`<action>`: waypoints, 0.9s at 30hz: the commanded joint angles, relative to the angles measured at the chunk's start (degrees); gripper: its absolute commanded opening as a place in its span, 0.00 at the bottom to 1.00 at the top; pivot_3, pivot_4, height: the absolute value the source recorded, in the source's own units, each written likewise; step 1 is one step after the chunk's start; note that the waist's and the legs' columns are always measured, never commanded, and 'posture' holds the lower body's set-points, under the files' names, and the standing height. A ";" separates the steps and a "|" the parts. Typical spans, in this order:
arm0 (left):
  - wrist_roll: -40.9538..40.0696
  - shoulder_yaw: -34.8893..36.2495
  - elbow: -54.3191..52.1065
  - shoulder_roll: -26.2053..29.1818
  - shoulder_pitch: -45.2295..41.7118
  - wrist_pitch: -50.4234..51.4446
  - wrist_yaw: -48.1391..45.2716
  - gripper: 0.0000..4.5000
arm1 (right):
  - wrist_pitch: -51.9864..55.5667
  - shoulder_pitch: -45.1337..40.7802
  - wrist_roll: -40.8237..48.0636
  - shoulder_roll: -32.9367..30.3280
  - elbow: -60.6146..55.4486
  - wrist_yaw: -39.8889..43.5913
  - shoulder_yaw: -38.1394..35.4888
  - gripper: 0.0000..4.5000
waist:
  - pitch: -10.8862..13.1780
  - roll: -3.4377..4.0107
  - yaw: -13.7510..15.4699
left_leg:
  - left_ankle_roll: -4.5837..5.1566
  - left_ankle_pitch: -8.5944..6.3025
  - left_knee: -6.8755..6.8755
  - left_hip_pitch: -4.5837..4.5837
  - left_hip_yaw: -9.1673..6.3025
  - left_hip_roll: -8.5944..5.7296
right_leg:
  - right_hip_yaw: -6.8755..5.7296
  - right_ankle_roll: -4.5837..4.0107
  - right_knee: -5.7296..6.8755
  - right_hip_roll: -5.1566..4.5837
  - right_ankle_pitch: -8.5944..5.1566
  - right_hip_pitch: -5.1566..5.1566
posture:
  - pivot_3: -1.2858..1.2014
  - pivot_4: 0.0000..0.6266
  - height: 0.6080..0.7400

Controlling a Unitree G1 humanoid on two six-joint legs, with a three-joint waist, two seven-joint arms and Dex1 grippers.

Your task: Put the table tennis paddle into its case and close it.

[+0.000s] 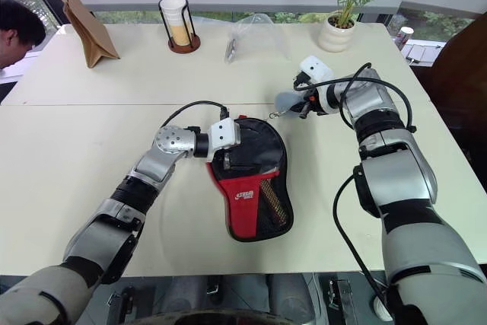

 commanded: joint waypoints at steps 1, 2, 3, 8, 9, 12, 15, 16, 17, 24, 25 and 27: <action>3.03 -2.55 2.48 0.97 0.96 2.03 -0.20 1.00 | 5.02 5.85 0.20 -4.47 -13.56 2.06 -0.92 0.00 | 0.00 0.00 0.04 | 0.00 0.00 0.00 0.00 0.00 -0.01 | 0.00 0.00 0.00 -0.01 0.00 0.01 | 0.52 0.24 0.96; 3.06 -2.72 2.59 1.00 0.97 2.10 -0.17 1.00 | 7.52 8.26 0.45 -5.37 -17.88 2.22 -1.33 0.00 | -0.03 0.04 0.02 | 0.00 0.00 0.01 0.00 -0.03 -0.03 | -0.01 0.00 0.00 -0.02 0.00 0.02 | 0.52 0.24 0.96; 3.09 -2.83 2.76 1.03 0.96 2.06 -0.11 1.00 | 9.66 10.63 0.57 -6.28 -22.04 2.24 -1.63 0.00 | -0.06 0.10 -0.04 | 0.00 0.00 0.01 0.00 -0.03 -0.03 | -0.01 0.00 0.00 -0.03 0.00 0.02 | 0.52 0.24 0.96; 3.13 -3.11 3.44 0.98 0.67 1.95 0.27 1.00 | 17.56 22.31 1.60 -10.83 -40.62 1.08 -3.78 0.00 | -0.10 0.16 0.17 | 0.00 0.00 0.01 0.12 -0.10 -0.04 | -0.07 -0.01 -0.01 -0.04 0.00 0.14 | 0.52 0.24 0.96; 3.10 -3.15 3.49 0.98 0.64 1.97 0.28 1.00 | 19.12 23.72 2.03 -11.36 -43.18 0.90 -4.30 0.00 | -0.12 0.19 0.22 | 0.00 0.00 0.01 0.16 -0.08 -0.04 | -0.06 -0.01 -0.01 -0.04 -0.01 0.17 | 0.52 0.24 0.96; 3.10 -3.31 3.78 0.92 0.52 1.88 0.30 1.00 | 23.40 27.29 3.50 -12.88 -50.39 0.56 -5.55 0.00 | -0.12 0.18 0.23 | 0.00 -0.01 0.01 0.21 -0.09 -0.04 | -0.06 -0.02 -0.02 -0.05 -0.01 0.22 | 0.52 0.24 0.96; 3.16 -3.33 4.27 0.76 0.19 1.93 0.50 1.00 | 26.72 31.27 4.54 -15.06 -57.32 0.34 -6.64 0.00 | -0.12 0.18 0.38 | 0.00 -0.01 0.01 0.22 -0.10 -0.04 | -0.06 -0.03 -0.02 -0.04 -0.02 0.23 | 0.52 0.24 0.96; 3.15 -3.36 4.24 0.78 0.21 1.94 0.53 1.00 | 27.44 32.26 4.80 -15.72 -58.98 0.18 -6.79 0.00 | -0.12 0.18 0.42 | 0.00 -0.01 0.01 0.22 -0.10 -0.04 | -0.06 -0.03 -0.03 -0.04 -0.02 0.23 | 0.52 0.24 0.96; 3.13 -3.40 4.14 0.82 0.28 1.95 0.53 1.00 | 28.15 33.21 5.11 -16.37 -60.52 0.06 -6.97 0.00 | -0.12 0.18 0.46 | 0.00 -0.01 0.01 0.23 -0.09 -0.04 | -0.06 -0.04 -0.04 -0.04 -0.02 0.23 | 0.52 0.24 0.96; 3.16 -3.85 4.42 0.81 0.45 1.90 0.66 1.00 | 33.00 44.52 9.23 -22.82 -74.80 0.36 -10.94 0.00 | -0.14 0.17 1.12 | 0.01 -0.01 0.00 0.23 -0.10 -0.04 | -0.06 -0.19 -0.08 -0.04 -0.11 0.24 | 0.52 0.24 0.96; 3.16 -3.92 4.55 0.78 0.43 1.88 0.69 1.00 | 33.31 46.26 9.99 -23.74 -76.69 0.54 -11.69 0.00 | -0.14 0.17 1.19 | 0.01 -0.01 0.00 0.23 -0.10 -0.04 | -0.06 -0.20 -0.08 -0.04 -0.11 0.24 | 0.52 0.24 0.96; 3.14 -4.07 4.57 0.75 0.48 1.87 0.72 1.00 | 33.98 48.88 11.42 -25.06 -79.66 0.48 -12.96 0.00 | -0.14 0.16 1.14 | 0.01 -0.01 0.00 0.23 -0.12 -0.04 | -0.06 -0.21 -0.08 -0.04 -0.12 0.25 | 0.52 0.24 0.96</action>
